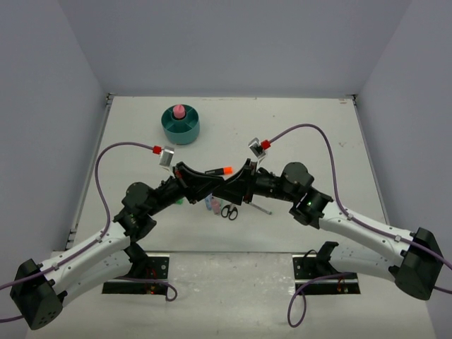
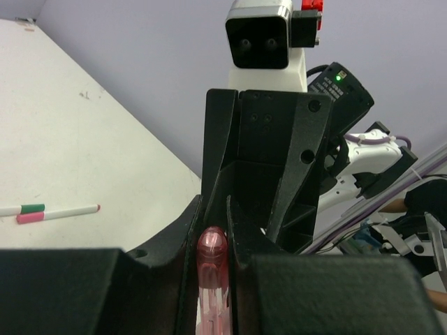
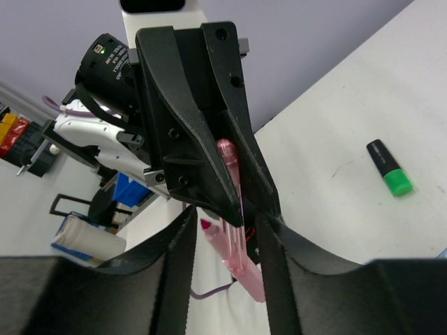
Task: Sort the stationery into containers
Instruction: Close the pen cap on the pen.
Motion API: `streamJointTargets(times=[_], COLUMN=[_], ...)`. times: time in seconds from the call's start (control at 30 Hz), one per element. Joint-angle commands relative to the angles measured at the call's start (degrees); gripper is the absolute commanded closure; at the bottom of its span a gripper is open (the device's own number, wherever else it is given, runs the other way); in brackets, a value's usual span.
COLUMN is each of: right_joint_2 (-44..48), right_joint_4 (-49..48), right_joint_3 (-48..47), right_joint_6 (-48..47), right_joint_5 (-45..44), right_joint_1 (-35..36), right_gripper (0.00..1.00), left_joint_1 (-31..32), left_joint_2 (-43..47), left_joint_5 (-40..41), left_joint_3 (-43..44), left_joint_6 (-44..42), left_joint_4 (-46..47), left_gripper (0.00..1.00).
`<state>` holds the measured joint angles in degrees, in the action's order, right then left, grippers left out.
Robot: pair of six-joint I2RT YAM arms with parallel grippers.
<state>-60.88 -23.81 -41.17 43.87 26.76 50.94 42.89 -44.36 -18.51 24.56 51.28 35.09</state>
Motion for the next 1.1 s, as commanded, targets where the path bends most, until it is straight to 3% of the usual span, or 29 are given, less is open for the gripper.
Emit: streamJointTargets(times=[0.0, 0.3, 0.53, 0.77, 1.07], right_joint_2=[2.45, 7.23, 10.15, 7.32, 0.38], right_joint_4=[-4.99, -0.36, 4.11, 1.74, -7.0], right_joint_3=[0.8, 3.17, 6.99, 8.36, 6.77], right_joint_6=[-1.0, -4.4, -18.85, -20.56, -17.99], right_joint_5=[-2.53, -1.97, 8.78, 14.63, 8.96], right_joint_1=[-0.66, -0.66, -0.58, 0.04, 5.32], right_gripper=[0.57, 0.57, 0.4, 0.43, 0.49], left_joint_1=[0.7, 0.7, 0.7, 0.72, 0.7], left_joint_2=[-0.03, 0.32, 1.54, 1.54, 1.33], left_joint_5=[-3.23, -2.67, -3.01, -3.13, -2.19], left_joint_3=[0.73, 1.52, 3.27, 3.81, 3.08], left_joint_6=[-1.59, -1.24, -0.14, 1.04, 3.43], left_joint_4=[-2.42, -3.59, -5.17, -4.18, -1.71], left_gripper=[1.0, 1.0, 1.0, 1.0, 1.0])
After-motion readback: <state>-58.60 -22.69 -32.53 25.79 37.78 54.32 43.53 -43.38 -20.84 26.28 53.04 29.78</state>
